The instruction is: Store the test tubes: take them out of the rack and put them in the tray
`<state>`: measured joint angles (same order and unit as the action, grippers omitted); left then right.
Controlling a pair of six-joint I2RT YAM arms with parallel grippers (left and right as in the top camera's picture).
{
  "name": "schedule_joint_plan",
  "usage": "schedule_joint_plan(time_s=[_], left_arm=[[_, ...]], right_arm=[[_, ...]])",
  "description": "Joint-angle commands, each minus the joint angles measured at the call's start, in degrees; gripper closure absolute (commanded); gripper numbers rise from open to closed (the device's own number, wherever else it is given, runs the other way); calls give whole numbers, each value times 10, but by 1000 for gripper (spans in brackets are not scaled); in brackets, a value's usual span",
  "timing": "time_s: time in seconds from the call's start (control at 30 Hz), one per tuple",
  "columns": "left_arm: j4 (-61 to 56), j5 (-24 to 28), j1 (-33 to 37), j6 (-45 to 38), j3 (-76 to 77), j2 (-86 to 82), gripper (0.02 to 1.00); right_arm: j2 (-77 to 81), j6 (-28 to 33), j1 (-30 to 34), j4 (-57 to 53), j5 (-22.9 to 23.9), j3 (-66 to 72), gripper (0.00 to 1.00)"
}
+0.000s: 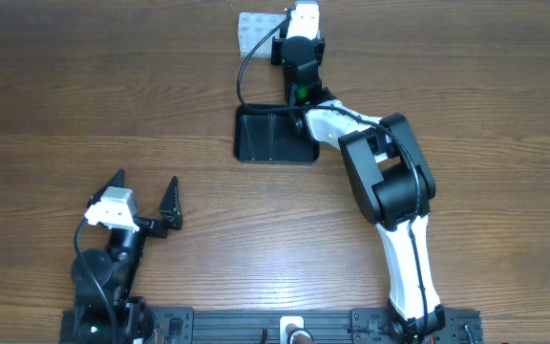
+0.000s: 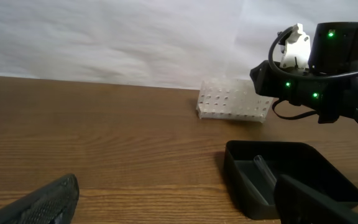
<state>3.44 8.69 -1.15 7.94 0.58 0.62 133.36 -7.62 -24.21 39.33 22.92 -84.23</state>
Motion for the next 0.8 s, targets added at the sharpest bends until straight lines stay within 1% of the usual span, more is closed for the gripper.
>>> schedule_joint_plan(time_s=[0.03, 0.37, 0.53, 0.8], left_arm=[[1, 7, 4, 4, -2, -3, 20], [1, 7, 3, 4, -2, -3, 20], [1, 7, 3, 4, -2, -3, 23], [1, 7, 4, 4, -2, -3, 20]], right_arm=[[14, 0, 4, 3, 5, -14, 715], [14, 0, 4, -2, 5, -14, 757], [14, 0, 4, -14, 5, -14, 750], [14, 0, 4, -14, 5, -14, 803]])
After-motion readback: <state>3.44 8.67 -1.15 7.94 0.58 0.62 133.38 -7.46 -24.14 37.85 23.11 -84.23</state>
